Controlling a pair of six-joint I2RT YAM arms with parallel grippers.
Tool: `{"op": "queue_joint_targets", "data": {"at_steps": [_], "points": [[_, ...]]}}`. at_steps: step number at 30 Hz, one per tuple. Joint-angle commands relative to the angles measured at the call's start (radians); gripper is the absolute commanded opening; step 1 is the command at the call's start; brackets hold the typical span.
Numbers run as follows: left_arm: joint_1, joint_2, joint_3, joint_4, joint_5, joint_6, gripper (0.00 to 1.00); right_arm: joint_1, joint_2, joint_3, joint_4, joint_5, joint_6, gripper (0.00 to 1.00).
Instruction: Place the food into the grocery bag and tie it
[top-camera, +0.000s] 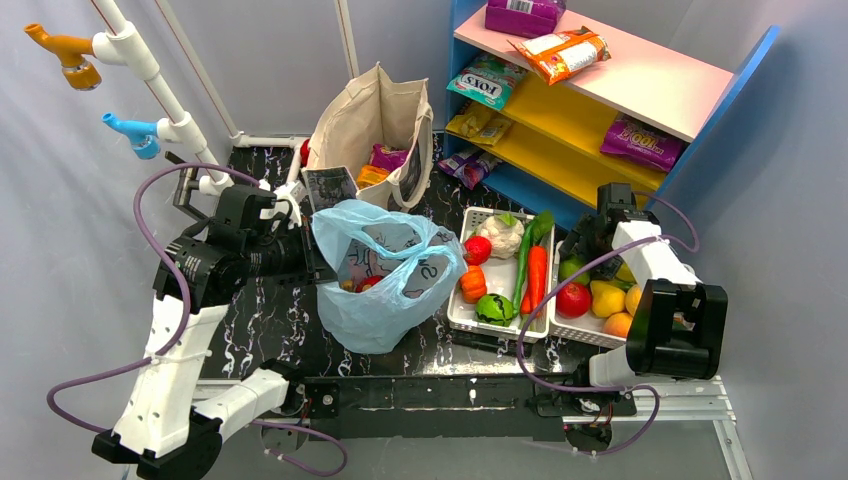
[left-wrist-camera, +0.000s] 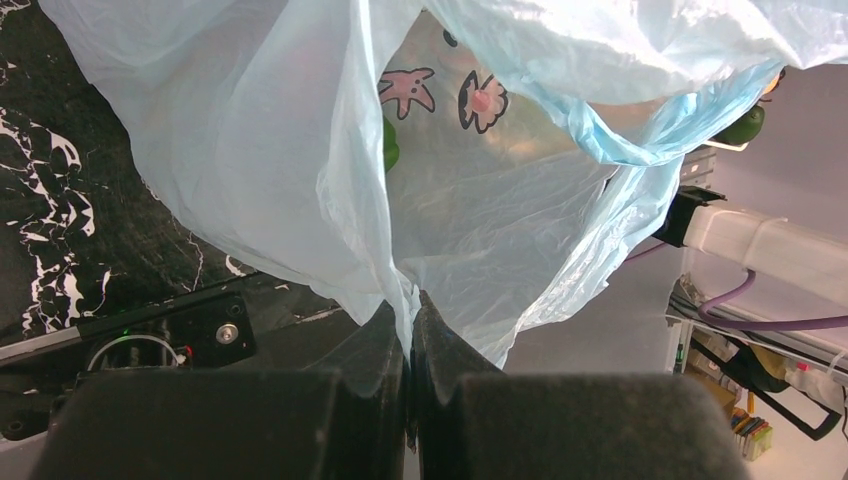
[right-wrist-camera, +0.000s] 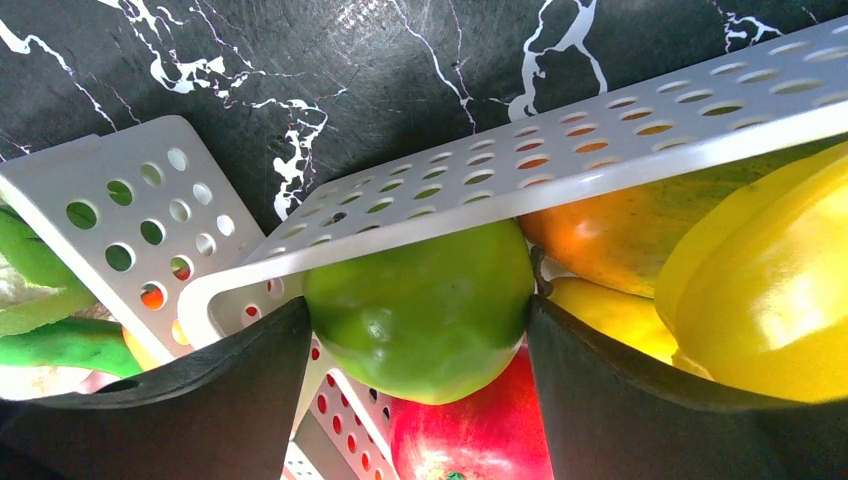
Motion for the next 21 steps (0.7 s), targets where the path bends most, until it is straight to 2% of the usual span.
{"op": "queue_joint_targets", "data": {"at_steps": [1,5,10,14,21], "points": [[-0.004,-0.001,0.027,-0.031,-0.017,0.014,0.0,-0.006,0.059,-0.078,0.043,-0.004,0.011,0.78],[-0.004,-0.002,0.023,-0.028,-0.016,0.012,0.0,-0.005,0.049,-0.063,0.026,0.001,0.008,0.5],[-0.004,-0.004,0.015,-0.018,-0.013,0.006,0.0,-0.005,0.015,-0.028,-0.002,-0.013,0.009,0.27],[-0.005,-0.008,0.008,-0.012,-0.009,0.003,0.0,-0.005,-0.017,0.021,-0.053,-0.016,0.012,0.2],[-0.004,-0.012,0.002,-0.004,-0.001,-0.002,0.0,-0.006,-0.095,0.108,-0.144,-0.013,0.016,0.19]]}}
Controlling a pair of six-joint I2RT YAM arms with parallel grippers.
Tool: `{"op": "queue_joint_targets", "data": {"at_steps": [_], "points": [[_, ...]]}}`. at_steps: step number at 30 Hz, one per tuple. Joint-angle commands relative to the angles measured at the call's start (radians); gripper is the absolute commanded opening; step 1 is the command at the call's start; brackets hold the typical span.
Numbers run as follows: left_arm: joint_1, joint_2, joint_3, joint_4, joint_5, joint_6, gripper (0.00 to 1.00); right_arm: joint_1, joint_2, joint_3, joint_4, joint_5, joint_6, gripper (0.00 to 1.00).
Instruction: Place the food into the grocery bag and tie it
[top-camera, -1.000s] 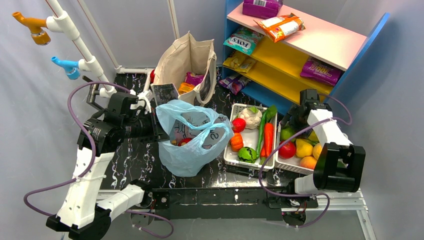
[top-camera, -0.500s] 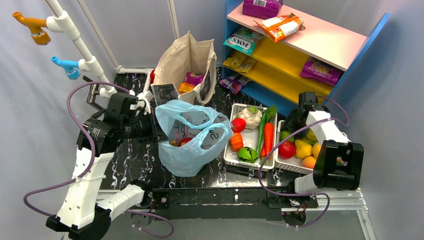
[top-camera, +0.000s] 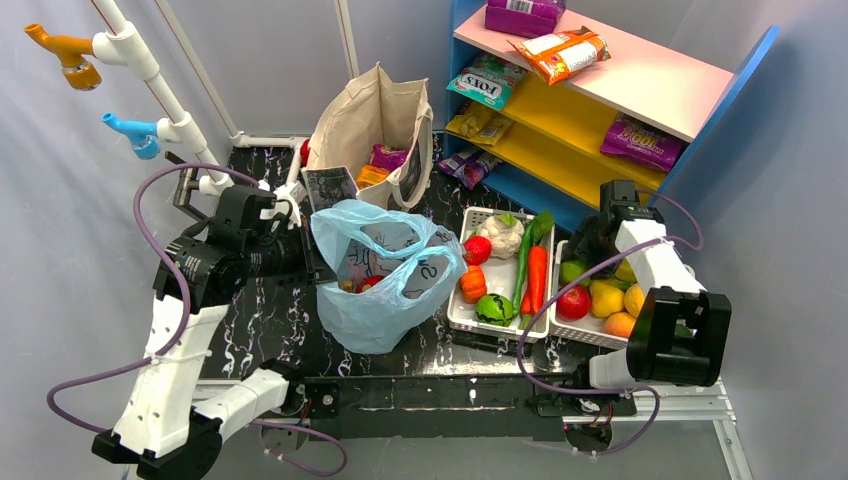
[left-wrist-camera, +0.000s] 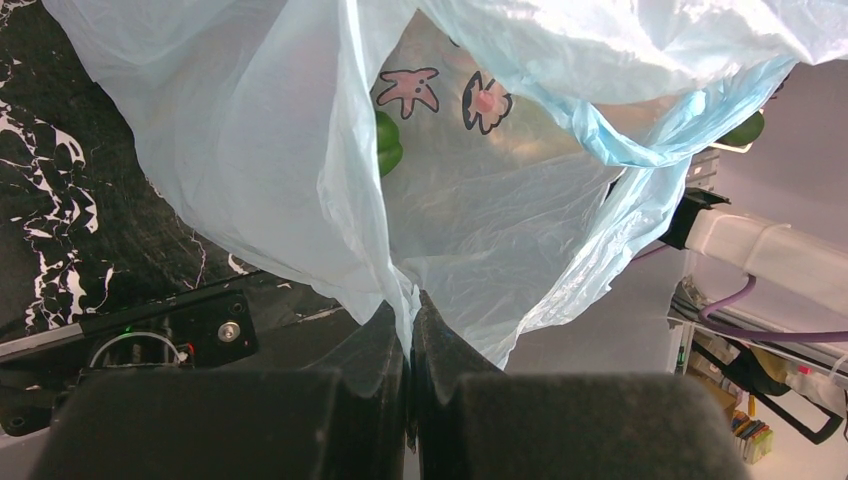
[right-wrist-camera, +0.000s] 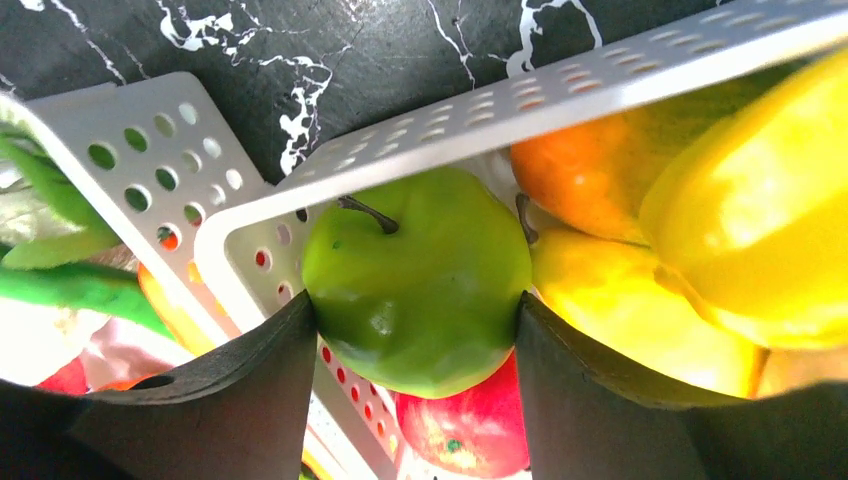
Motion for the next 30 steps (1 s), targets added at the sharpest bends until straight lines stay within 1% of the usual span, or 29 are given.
{"op": "queue_joint_targets", "data": {"at_steps": [1,10,20,25,30], "points": [[-0.004,-0.011,-0.002,0.005,0.011,-0.004,0.0,-0.005,-0.071,0.092,-0.089,0.002,0.025,0.19],[-0.004,-0.014,-0.009,0.014,0.026,-0.007,0.0,-0.005,-0.156,0.196,-0.184,-0.012,0.045,0.19],[-0.004,-0.016,-0.008,0.016,0.038,-0.007,0.0,0.024,-0.239,0.34,-0.234,-0.143,0.052,0.19],[-0.004,-0.013,-0.012,0.027,0.053,-0.007,0.0,0.069,-0.286,0.387,-0.211,-0.219,0.038,0.18],[-0.004,-0.003,-0.009,0.042,0.064,-0.01,0.0,0.191,-0.301,0.468,-0.192,-0.291,0.009,0.17]]}}
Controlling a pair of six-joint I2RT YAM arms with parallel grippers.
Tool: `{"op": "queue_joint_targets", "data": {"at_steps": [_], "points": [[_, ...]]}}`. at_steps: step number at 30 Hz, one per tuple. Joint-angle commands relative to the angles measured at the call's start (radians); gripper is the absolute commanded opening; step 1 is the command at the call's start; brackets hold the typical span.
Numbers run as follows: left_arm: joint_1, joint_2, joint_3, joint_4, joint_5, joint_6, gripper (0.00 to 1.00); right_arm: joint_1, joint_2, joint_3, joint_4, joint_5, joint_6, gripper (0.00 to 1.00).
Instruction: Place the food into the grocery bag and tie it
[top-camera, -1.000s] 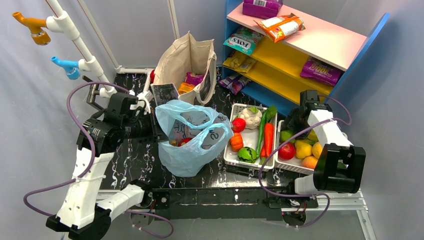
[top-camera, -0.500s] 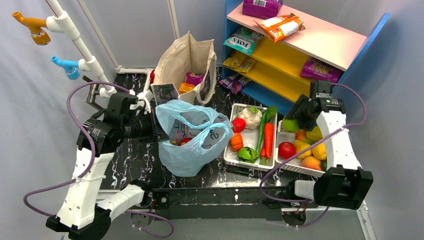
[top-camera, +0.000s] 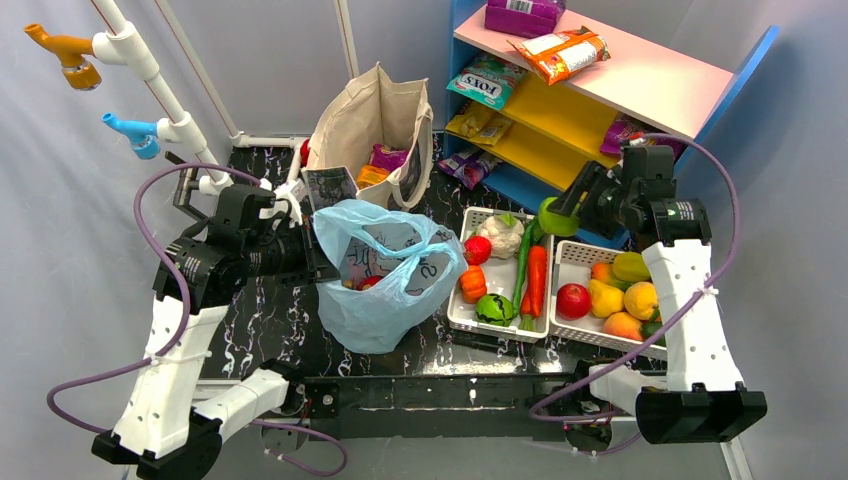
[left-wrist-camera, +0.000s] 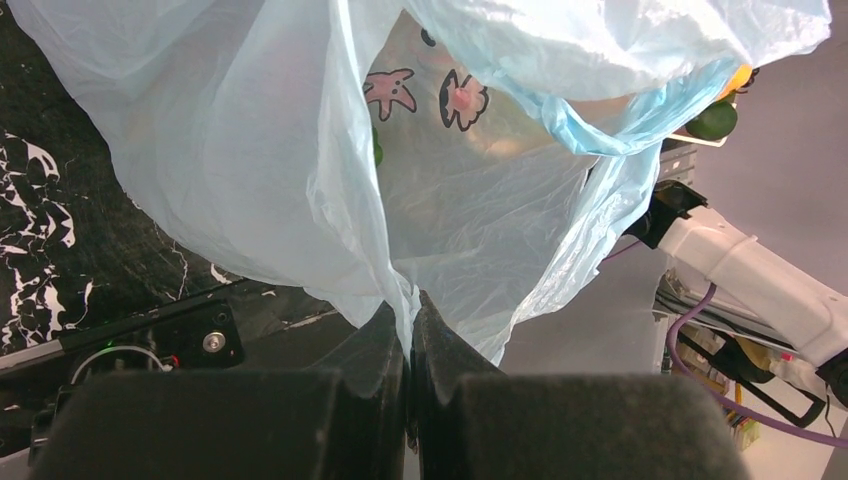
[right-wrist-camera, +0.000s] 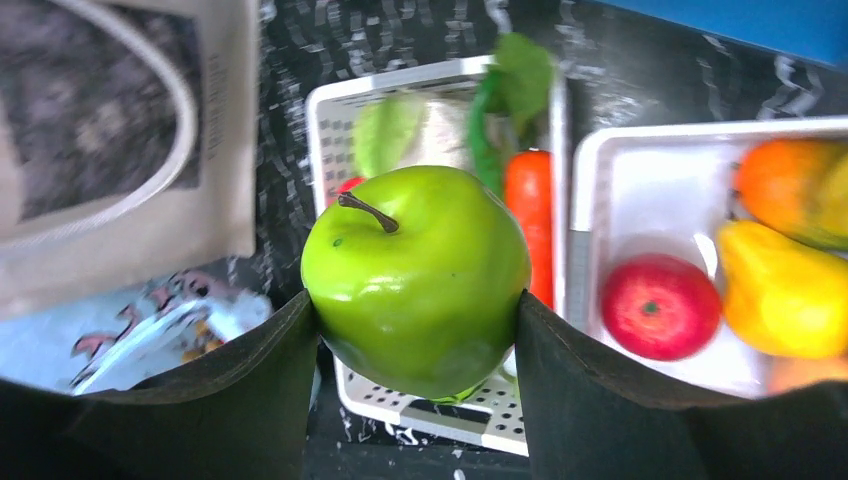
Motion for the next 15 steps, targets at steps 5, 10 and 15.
{"op": "queue_joint_targets", "data": {"at_steps": [5,10,15], "points": [[-0.004,0.013,-0.005,0.037,0.044,-0.012,0.0,0.219,-0.049,0.164,0.132,-0.16,-0.031,0.17],[-0.004,0.019,-0.009,0.06,0.055,-0.025,0.0,0.375,-0.027,0.259,0.2,-0.186,-0.039,0.16],[-0.004,0.02,-0.017,0.084,0.058,-0.034,0.0,0.557,0.035,0.366,0.218,-0.128,-0.108,0.17]]}}
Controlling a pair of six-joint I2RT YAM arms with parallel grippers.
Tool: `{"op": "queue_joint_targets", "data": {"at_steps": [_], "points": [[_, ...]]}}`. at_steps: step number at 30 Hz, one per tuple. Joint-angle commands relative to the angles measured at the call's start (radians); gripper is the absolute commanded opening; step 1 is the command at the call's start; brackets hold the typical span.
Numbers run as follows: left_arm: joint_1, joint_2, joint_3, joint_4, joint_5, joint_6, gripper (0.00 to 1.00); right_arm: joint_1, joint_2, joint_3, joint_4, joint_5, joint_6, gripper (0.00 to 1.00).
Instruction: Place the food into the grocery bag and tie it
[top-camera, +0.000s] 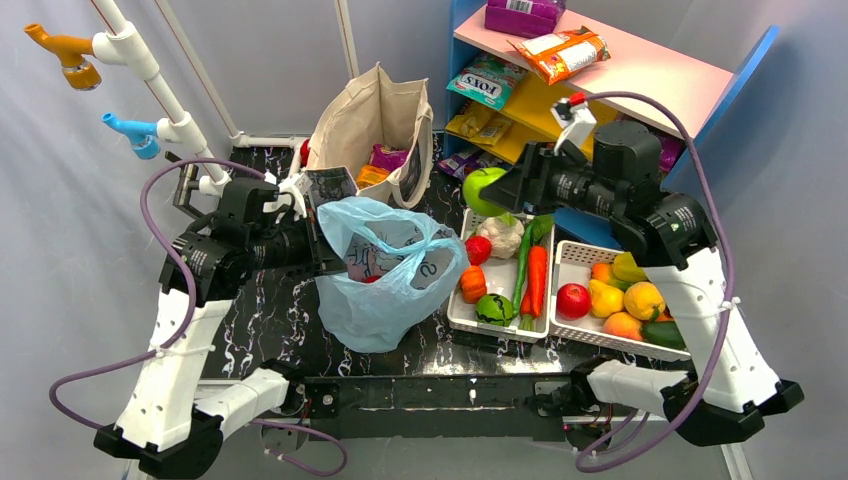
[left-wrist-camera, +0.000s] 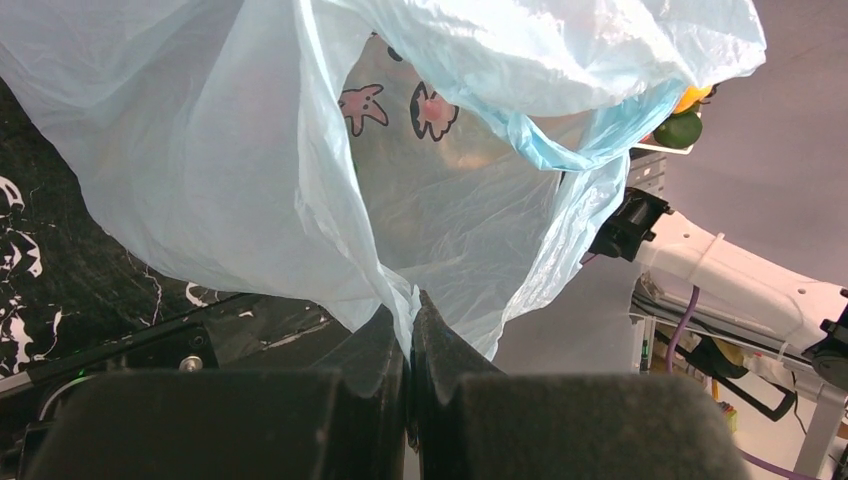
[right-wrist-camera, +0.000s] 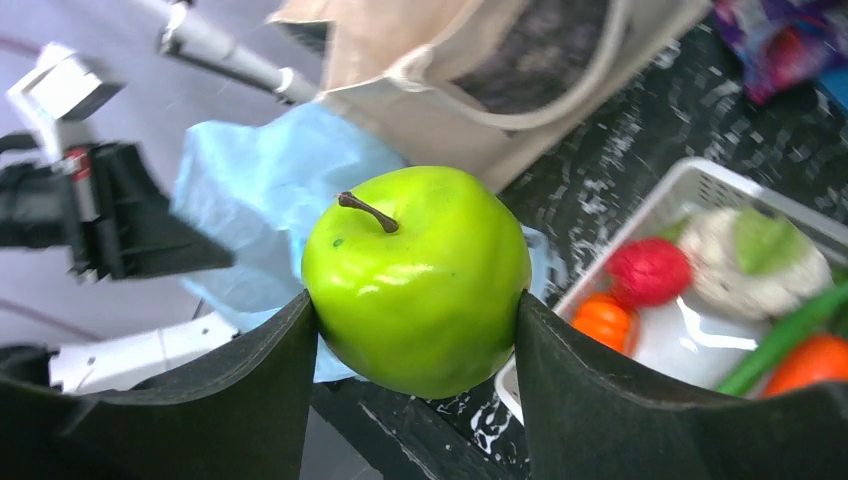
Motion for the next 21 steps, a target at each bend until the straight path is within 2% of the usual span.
{"op": "queue_joint_targets", "data": {"at_steps": [1,11,18,21], "points": [[-0.004,-0.001,-0.012,0.024,0.023,-0.009,0.0,0.143,0.049,0.105,0.091,0.023,-0.075,0.17],[-0.004,-0.004,-0.019,0.058,0.018,-0.032,0.0,0.467,0.231,0.207,0.182,0.038,-0.134,0.18],[-0.004,-0.026,-0.032,0.063,-0.005,-0.037,0.0,0.567,0.359,0.254,0.206,-0.01,-0.169,0.19],[-0.004,-0.036,-0.041,0.063,-0.004,-0.043,0.0,0.575,0.417,0.315,0.158,-0.023,-0.211,0.19]]}}
